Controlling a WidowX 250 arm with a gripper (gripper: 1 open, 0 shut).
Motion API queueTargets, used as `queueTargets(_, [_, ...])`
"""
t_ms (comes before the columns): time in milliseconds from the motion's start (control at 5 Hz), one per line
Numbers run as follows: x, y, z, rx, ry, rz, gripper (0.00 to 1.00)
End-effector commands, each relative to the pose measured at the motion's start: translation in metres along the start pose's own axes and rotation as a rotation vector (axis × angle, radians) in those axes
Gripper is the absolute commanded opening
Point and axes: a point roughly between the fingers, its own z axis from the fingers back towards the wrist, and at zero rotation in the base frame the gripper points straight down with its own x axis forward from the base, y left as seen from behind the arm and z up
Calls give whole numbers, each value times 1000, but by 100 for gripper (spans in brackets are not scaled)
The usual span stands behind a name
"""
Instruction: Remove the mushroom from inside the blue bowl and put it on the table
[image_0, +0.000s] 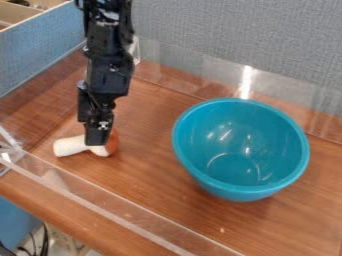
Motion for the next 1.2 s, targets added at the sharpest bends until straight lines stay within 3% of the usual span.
queueTargets(0, [-7,10,21,57,-53,87,100])
queueTargets(200, [-8,12,17,46,-56,142,100])
queueTargets(600, [-16,16,22,42,-61,147,100])
queueTargets(1000, [10,16,13,37,-60,184,100])
